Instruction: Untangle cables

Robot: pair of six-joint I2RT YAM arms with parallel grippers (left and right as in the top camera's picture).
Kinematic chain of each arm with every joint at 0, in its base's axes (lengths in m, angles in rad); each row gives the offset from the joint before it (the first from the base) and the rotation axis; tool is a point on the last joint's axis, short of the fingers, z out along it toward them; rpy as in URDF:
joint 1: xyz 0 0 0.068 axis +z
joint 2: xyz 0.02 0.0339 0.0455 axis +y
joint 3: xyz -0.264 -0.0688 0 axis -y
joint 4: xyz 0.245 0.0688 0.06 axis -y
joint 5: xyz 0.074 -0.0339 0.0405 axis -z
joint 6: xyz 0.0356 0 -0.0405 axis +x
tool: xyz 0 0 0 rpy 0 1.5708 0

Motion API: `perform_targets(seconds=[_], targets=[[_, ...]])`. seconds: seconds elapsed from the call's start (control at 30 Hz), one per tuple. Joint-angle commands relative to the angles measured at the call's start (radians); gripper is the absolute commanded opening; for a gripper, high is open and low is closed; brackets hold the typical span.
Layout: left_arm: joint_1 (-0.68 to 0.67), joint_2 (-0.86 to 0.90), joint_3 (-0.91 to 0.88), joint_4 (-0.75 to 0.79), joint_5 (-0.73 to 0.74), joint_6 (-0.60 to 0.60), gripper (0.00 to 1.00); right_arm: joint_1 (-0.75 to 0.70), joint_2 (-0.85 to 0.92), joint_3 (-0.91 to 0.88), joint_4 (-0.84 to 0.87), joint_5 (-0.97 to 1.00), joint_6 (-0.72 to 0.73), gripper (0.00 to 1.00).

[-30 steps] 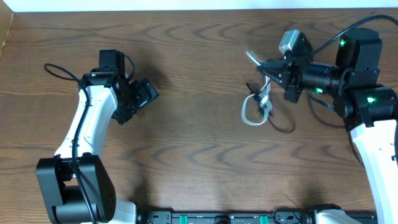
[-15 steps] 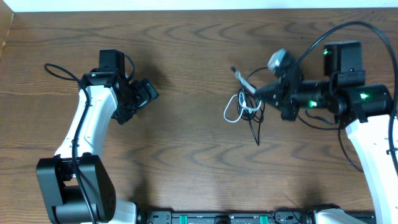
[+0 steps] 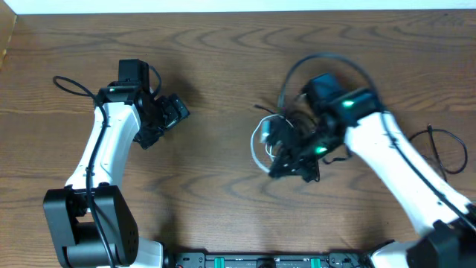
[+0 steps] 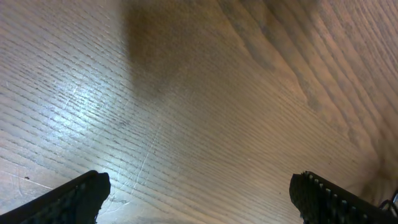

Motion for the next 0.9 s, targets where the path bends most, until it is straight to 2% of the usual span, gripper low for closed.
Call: perform_targets(seconds=[0.0, 0.13, 0.2, 0.23, 0.27, 0.37, 0.43, 0.5, 0.53, 0.57, 0.63, 0.7, 0.77, 0.87], targets=[[0.004, -0.016, 0.027, -0.003, -0.009, 0.002, 0.98, 0.087, 0.075, 0.004, 0.027, 0.064, 0.1, 0.01], [0.004, -0.016, 0.027, -0.003, -0.009, 0.002, 0.98, 0.17, 0.142, 0.004, 0.072, 0.079, 0.129, 0.04], [0.004, -0.016, 0.027, -0.003, -0.009, 0.002, 0.98, 0.198, 0.156, 0.004, 0.104, 0.146, 0.186, 0.17], [0.004, -0.016, 0.027, -0.003, -0.009, 0.002, 0.98, 0.206, 0.156, 0.005, 0.128, 0.201, 0.23, 0.21], [0.004, -0.016, 0.027, -0.003, -0.009, 0.002, 0.98, 0.211, 0.149, 0.01, 0.163, 0.287, 0.304, 0.29], [0.004, -0.016, 0.027, -0.003, -0.009, 0.002, 0.98, 0.196, 0.127, 0.047, 0.232, 0.444, 0.495, 0.35], [0.004, -0.016, 0.027, -0.003, -0.009, 0.002, 0.98, 0.174, 0.107, 0.069, 0.266, 0.438, 0.545, 0.38], [0.004, -0.016, 0.027, -0.003, -0.009, 0.002, 0.98, 0.148, 0.076, 0.082, 0.31, 0.436, 0.603, 0.57], [0.004, -0.016, 0.027, -0.003, -0.009, 0.002, 0.98, 0.138, 0.061, 0.084, 0.326, 0.433, 0.62, 0.73], [0.004, -0.016, 0.027, -0.003, -0.009, 0.002, 0.98, 0.129, 0.049, 0.084, 0.338, 0.416, 0.621, 0.86], [0.004, -0.016, 0.027, -0.003, -0.009, 0.002, 0.98, 0.11, 0.033, 0.084, 0.364, 0.403, 0.623, 0.97], [0.004, -0.016, 0.027, -0.003, -0.009, 0.002, 0.98, 0.094, 0.03, 0.084, 0.39, 0.404, 0.642, 0.99], [0.004, -0.016, 0.027, -0.003, -0.009, 0.002, 0.98, 0.04, 0.03, 0.084, 0.461, 0.403, 0.771, 0.99], [0.004, -0.016, 0.027, -0.003, -0.009, 0.002, 0.98, -0.039, 0.03, 0.083, 0.484, 0.404, 0.866, 0.99]])
